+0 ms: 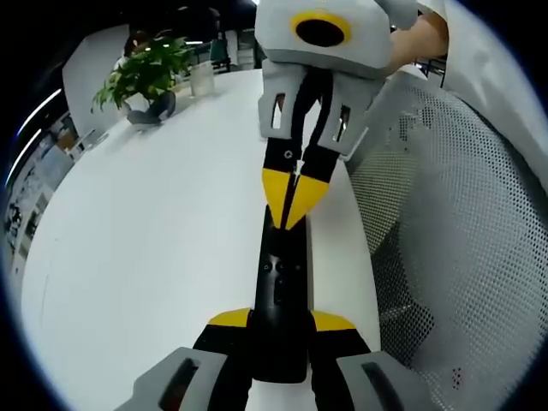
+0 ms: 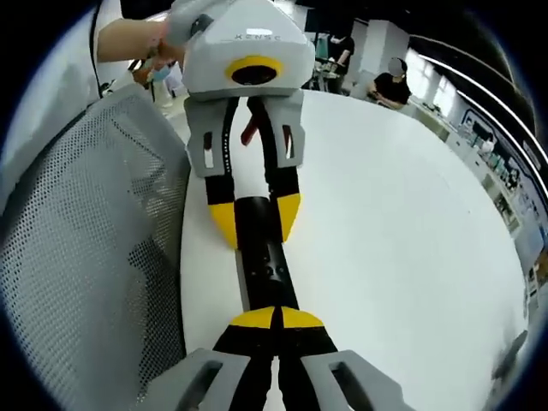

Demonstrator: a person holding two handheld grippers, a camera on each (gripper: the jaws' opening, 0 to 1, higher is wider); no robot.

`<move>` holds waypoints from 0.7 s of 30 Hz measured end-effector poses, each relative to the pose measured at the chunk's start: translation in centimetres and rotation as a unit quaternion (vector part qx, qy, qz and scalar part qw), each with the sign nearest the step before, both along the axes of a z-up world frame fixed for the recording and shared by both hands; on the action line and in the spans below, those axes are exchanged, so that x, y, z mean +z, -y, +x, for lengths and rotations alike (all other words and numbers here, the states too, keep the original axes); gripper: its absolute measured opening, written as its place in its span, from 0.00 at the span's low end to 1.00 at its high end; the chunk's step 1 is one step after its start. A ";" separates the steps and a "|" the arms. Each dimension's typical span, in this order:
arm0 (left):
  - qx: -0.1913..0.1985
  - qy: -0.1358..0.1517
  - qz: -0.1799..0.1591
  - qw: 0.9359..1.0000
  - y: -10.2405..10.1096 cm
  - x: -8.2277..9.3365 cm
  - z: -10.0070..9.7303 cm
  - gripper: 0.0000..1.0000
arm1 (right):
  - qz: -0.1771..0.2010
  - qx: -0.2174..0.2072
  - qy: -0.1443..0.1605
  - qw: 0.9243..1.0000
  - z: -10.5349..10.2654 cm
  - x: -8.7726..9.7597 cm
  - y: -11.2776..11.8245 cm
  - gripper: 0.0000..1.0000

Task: Press the specified remote control buttons in sequence, fully releasing each button before pressing the next.

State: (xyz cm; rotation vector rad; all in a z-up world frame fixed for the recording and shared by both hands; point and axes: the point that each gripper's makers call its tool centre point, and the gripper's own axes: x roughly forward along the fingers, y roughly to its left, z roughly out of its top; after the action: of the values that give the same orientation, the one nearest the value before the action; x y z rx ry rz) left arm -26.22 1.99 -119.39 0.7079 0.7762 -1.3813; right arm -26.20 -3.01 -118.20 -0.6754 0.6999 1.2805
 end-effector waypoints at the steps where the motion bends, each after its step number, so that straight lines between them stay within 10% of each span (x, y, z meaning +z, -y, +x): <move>1: 0.000 0.000 -0.001 1.000 0.0 0.0 0.0 0.22 | 0.002 -0.003 -0.002 1.000 0.0 0.0 0.0 0.00; 21: 0.001 -0.001 -0.006 1.000 0.0 0.0 0.0 0.22 | -0.006 0.045 -0.011 0.999 -1.4 0.2 -2.8 0.00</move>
State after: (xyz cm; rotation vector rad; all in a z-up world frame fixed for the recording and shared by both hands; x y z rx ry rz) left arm -26.23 1.99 -119.38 0.6958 0.7685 -1.3831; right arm -27.57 -0.21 -118.03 -0.7107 0.7031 1.3690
